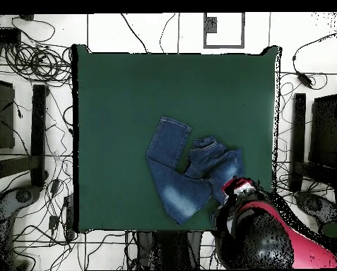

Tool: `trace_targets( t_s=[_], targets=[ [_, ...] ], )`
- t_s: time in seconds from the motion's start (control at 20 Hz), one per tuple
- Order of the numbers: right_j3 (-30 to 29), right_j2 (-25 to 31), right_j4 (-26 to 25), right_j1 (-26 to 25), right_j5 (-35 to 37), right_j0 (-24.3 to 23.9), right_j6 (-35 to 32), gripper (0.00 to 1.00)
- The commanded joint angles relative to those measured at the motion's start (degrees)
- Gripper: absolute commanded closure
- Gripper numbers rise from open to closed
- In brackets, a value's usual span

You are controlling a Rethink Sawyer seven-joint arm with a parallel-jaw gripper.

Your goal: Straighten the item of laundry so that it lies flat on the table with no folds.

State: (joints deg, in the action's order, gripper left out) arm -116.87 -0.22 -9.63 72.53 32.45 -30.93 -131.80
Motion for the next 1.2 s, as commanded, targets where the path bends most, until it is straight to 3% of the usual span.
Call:
trace_targets(
  t_s=[0.05, 0.45, 1.2],
  targets=[
    [-4.5, 2.2, -1.3, 0.3, 2.6, 1.5, 3.5, 0.00],
    [-1.0, 2.4, -0.1, 4.5, 11.3, 2.1, 6.2, 0.00],
    [15.2, 4.5, 2.7, 13.5, 38.3, 1.0, 12.3, 0.00]
  ],
)
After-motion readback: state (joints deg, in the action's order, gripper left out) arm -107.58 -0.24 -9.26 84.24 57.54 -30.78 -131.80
